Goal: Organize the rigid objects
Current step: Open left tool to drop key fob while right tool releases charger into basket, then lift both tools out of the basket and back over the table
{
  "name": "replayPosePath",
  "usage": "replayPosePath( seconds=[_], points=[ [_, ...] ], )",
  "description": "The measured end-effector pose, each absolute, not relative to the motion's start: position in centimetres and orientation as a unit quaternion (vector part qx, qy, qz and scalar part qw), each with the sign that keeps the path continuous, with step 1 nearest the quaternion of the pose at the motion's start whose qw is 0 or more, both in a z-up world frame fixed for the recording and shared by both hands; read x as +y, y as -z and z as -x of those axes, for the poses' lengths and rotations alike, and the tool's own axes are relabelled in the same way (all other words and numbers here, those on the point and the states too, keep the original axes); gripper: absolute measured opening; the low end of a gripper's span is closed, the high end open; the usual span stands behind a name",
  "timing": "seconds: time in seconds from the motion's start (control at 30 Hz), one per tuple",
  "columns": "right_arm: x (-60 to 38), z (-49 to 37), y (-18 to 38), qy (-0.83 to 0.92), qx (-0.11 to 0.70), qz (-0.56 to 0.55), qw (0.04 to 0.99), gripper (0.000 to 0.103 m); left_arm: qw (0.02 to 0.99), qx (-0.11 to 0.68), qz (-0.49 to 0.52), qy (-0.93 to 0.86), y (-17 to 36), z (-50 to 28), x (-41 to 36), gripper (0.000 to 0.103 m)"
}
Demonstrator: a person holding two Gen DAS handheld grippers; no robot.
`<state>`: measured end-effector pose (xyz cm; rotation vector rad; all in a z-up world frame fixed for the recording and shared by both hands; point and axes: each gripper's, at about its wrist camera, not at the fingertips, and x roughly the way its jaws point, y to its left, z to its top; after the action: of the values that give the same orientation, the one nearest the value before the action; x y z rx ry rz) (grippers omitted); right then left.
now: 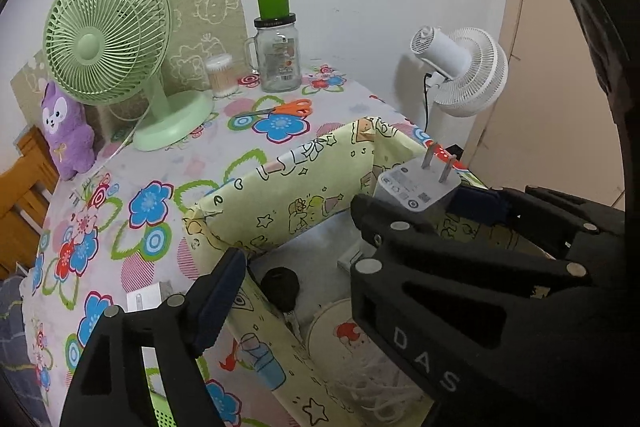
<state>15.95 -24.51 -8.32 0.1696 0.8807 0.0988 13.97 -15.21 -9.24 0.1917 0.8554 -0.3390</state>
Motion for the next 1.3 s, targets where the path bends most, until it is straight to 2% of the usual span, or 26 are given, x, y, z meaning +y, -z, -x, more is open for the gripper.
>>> replayPosePath(
  seconds=[0.1,0.37,0.53,1.3],
  points=[
    [-24.6,-15.9,8.5,-0.043,0.431,-0.085,0.897,0.054,0.892,0.412,-0.096,0.16,9.3,-14.0,-15.3,0.083],
    [-24.7,-14.9,7.8,-0.038,0.415,-0.079,0.906,0.07,0.894,0.409,-0.1,0.152,8.7,-13.4,-15.2,0.083],
    [-24.7,-13.6,7.2,-0.039,0.404,-0.082,0.91,0.082,0.898,0.406,-0.094,0.141,8.1,-12.7,-14.8,0.09],
    [-23.2,-7.5,4.1,-0.031,0.357,-0.069,0.931,0.096,0.913,0.373,-0.099,0.131,5.4,-7.5,-13.1,0.093]
  ],
)
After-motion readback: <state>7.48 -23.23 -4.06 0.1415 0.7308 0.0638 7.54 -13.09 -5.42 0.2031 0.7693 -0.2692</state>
